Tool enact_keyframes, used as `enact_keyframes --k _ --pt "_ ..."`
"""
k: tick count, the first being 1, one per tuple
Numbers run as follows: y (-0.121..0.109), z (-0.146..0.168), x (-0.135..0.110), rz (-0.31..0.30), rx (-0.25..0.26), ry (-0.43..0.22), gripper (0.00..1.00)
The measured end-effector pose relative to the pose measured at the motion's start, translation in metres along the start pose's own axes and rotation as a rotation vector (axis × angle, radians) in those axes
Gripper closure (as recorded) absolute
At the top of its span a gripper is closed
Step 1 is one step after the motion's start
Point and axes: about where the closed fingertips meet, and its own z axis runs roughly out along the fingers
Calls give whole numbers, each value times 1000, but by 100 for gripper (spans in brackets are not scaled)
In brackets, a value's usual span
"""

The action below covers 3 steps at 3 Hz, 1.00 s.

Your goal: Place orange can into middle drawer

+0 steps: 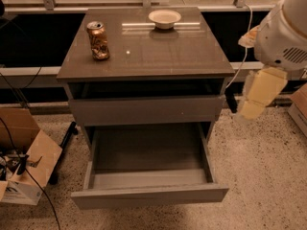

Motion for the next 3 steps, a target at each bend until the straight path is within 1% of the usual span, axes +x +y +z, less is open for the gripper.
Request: enact_keyframes --k 1,2,3 --pt "-18 24 -40 -21 -4 -92 0" --pt "-18 24 -40 -19 -4 -92 0" --pt "-28 40 -60 42 7 -188 0"
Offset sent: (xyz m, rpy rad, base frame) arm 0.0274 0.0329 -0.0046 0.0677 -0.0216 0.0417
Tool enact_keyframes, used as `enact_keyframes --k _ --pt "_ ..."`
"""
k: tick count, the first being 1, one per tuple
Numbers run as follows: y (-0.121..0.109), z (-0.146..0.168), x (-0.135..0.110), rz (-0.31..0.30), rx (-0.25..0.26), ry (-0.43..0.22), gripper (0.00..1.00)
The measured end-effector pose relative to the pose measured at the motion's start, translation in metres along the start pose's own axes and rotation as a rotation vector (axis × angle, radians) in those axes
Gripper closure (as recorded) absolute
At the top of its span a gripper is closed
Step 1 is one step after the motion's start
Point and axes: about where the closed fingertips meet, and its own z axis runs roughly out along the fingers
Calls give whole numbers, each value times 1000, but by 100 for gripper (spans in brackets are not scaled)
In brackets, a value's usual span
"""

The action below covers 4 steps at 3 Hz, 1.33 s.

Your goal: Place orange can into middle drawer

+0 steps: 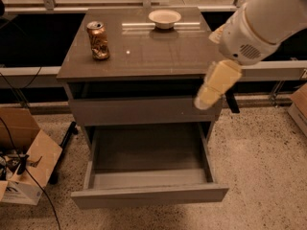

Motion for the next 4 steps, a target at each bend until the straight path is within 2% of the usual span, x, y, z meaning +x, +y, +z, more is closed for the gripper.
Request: enact_keyframes --k 1,2,4 --pt "-37 56 -65 74 39 -214 0" --pt "-63 90 -110 90 55 -326 0" --pt "-118 176 -203 92 28 -490 0"
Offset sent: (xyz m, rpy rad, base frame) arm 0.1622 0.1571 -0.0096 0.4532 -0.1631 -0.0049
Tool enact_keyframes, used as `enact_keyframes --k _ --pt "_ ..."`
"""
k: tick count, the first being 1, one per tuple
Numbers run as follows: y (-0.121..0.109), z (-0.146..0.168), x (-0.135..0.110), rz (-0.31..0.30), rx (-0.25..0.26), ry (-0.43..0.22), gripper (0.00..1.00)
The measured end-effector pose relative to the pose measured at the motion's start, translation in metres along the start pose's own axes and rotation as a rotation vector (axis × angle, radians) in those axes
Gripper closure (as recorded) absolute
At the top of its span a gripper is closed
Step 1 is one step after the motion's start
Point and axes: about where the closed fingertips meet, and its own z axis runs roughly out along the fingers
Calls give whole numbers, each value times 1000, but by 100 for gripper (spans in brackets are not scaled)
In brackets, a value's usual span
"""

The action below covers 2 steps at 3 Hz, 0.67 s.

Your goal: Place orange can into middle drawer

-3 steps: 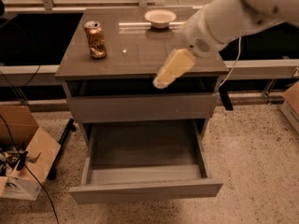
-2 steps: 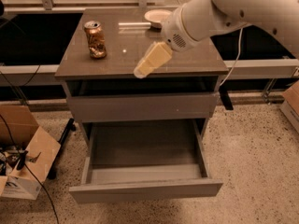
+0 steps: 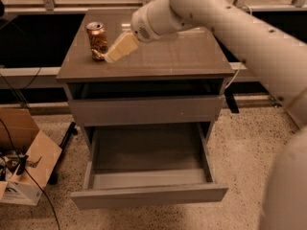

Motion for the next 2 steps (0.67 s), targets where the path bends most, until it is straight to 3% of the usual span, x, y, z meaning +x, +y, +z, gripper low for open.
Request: enact_keyframes --k 2 --pt "-38 84 -22 37 -37 -93 0"
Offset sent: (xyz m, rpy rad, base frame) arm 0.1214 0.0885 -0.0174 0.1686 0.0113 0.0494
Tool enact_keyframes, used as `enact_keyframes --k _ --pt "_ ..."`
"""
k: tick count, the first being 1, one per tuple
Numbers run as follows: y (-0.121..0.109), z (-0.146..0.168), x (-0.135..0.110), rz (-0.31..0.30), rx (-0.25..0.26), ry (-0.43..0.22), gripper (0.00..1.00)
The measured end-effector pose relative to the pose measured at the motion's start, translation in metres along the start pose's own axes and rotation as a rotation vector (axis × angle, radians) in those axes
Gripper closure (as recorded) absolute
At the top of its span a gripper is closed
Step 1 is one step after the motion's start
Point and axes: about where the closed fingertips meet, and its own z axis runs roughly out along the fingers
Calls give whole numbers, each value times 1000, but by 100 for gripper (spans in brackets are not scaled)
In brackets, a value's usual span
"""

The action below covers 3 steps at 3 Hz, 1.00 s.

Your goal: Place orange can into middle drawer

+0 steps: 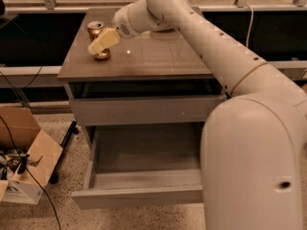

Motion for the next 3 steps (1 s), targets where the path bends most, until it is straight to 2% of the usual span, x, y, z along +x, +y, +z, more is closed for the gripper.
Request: enact_keyframes --k 1,2,3 --pt "-14 50 -6 26 -38 -23 0" --pt "-15 75 -6 44 -68 -31 0" --pt "-11 87 3 66 -99 -31 19"
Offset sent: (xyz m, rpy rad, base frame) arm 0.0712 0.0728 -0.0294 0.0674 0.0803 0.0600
